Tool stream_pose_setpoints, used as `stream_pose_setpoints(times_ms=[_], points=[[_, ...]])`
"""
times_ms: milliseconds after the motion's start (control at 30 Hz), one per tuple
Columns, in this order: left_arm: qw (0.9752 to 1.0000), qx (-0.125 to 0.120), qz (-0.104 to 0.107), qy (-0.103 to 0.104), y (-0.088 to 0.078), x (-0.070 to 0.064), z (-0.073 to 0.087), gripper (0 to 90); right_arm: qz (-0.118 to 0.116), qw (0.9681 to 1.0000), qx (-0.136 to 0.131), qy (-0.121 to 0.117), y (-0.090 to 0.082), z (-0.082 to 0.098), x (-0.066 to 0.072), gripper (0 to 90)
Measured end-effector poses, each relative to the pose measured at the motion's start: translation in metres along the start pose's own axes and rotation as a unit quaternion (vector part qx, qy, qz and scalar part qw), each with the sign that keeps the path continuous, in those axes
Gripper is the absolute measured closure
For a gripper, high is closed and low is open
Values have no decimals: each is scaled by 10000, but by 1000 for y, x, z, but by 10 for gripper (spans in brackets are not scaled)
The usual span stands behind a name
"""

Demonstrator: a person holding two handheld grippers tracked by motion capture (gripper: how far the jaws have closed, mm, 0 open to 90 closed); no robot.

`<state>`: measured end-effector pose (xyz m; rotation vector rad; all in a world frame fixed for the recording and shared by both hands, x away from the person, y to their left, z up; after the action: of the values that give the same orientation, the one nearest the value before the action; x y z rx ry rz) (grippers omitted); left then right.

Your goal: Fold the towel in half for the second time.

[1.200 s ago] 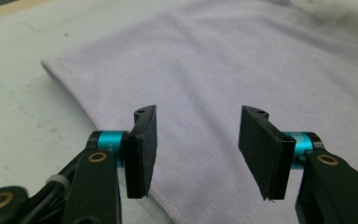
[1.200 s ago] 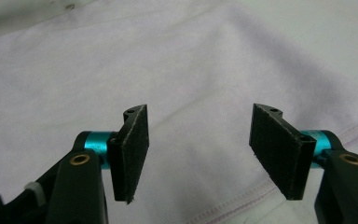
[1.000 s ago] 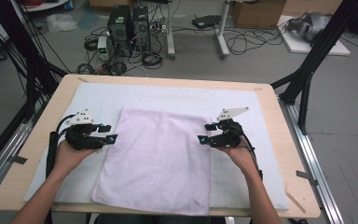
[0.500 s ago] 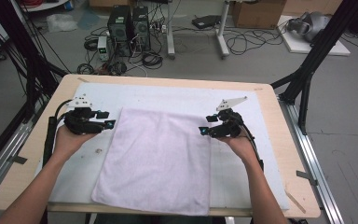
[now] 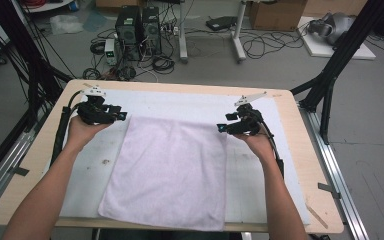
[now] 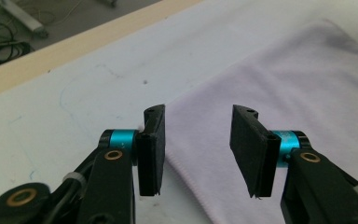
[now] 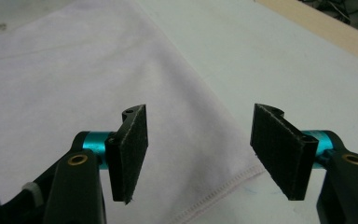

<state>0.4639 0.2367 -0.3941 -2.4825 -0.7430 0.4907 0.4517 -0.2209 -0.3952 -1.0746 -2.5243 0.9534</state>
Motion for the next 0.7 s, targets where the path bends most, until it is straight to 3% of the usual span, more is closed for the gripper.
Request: stream_pose_setpoints(times_ms=[133, 233, 333, 467, 533, 700], points=[[9999, 38, 3, -153, 16, 12, 8, 571, 114, 9999, 64, 2, 11, 10, -6, 365], [9997, 48, -111, -233, 30, 19, 13, 573, 171, 9996, 186, 107, 19, 21, -13, 367], [9992, 55, -119, -374, 41, 23, 19, 575, 204, 9994, 147, 223, 24, 30, -19, 366], [9987, 193, -215, -414, 53, 26, 25, 593, 230, 9992, 220, 245, 33, 40, -21, 361], [9980, 194, -297, -518, 56, 27, 27, 565, 257, 9991, 228, 255, 37, 43, -20, 361], [9962, 461, -429, -605, 66, 28, 33, 489, 302, 9986, 318, 301, 46, 50, -20, 375]])
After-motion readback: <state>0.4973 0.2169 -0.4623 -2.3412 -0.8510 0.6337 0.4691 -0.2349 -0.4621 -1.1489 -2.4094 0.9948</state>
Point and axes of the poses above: each handheld gripper's, and its own axes: y roughly forward along the jaws, z roughly out of its underside, x roughly to its left, the point moved 3 cm from there along y, roughly forward along the jaws, and after that the axes turned 10 degrees about z, right-handed, at the moved point
